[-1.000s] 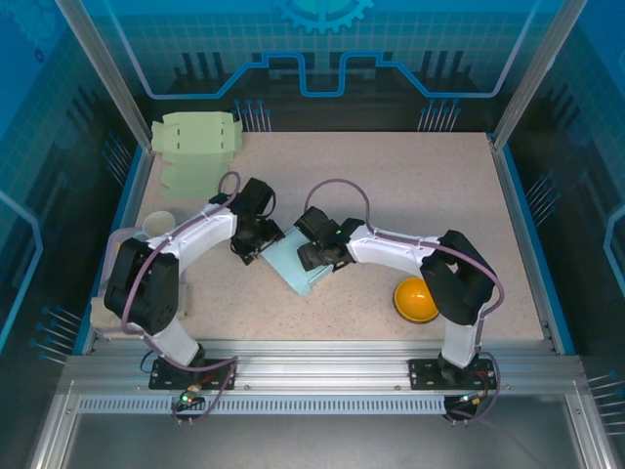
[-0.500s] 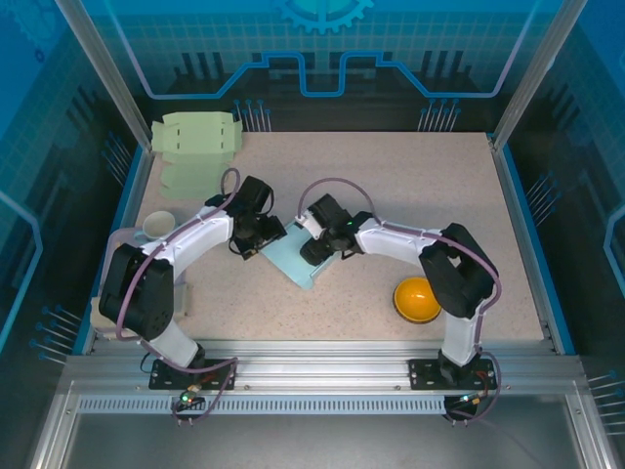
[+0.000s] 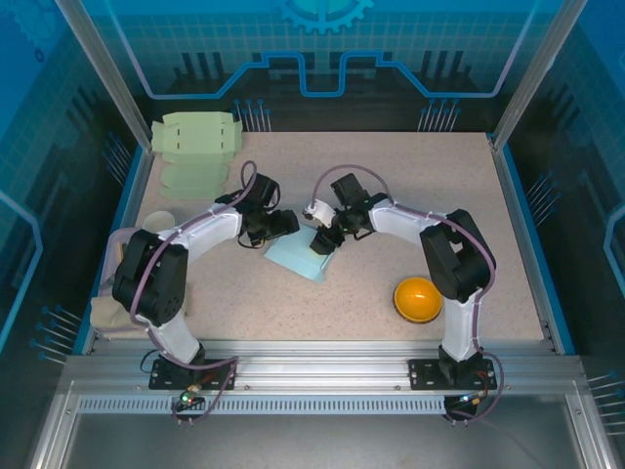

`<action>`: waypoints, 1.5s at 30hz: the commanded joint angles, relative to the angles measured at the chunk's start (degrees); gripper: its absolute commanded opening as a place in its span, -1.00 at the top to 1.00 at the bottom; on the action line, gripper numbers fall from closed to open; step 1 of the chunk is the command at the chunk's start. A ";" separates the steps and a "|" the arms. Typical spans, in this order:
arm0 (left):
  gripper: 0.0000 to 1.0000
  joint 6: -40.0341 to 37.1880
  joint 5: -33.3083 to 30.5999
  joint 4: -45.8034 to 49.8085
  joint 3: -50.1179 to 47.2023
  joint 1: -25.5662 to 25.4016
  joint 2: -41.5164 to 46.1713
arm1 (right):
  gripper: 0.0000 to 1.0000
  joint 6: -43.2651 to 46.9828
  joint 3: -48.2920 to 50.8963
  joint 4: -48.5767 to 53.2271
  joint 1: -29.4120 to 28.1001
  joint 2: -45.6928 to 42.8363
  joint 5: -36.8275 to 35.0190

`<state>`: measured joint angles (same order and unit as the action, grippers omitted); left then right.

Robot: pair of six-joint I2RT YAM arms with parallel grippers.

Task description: Fold the paper box

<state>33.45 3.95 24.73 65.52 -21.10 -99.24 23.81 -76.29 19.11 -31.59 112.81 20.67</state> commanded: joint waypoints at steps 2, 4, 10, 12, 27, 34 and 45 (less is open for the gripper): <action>-0.51 -1.31 3.88 -2.50 -0.96 0.32 -2.00 | -0.25 0.94 -2.35 3.01 0.17 1.62 0.45; -0.49 -0.24 3.05 -1.83 -2.49 0.10 -1.76 | -0.25 -0.06 -3.15 3.17 0.37 1.65 -0.19; -0.49 4.62 -1.87 3.51 -4.43 -0.25 -3.06 | -0.29 -14.10 -4.99 2.47 -0.50 -2.08 -12.18; -0.50 6.64 -2.35 3.66 -5.39 -0.25 -3.47 | -0.32 -20.78 -5.47 4.33 -1.56 -4.12 -19.50; -0.54 16.15 -1.94 5.39 -6.71 -0.83 -3.21 | -0.34 -62.97 4.54 9.46 -4.97 -8.57 -22.50; -0.59 20.96 -0.47 8.25 -6.35 -0.87 -2.79 | -0.25 -63.80 4.75 7.54 -5.38 -5.23 -19.44; -0.58 24.83 -0.34 12.84 -3.26 -1.66 -3.82 | -0.21 -62.65 3.82 7.99 -4.80 -3.24 -19.95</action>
<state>56.27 5.17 28.99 63.00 -21.98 -100.79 -38.59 -71.99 26.33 -36.10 107.44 0.47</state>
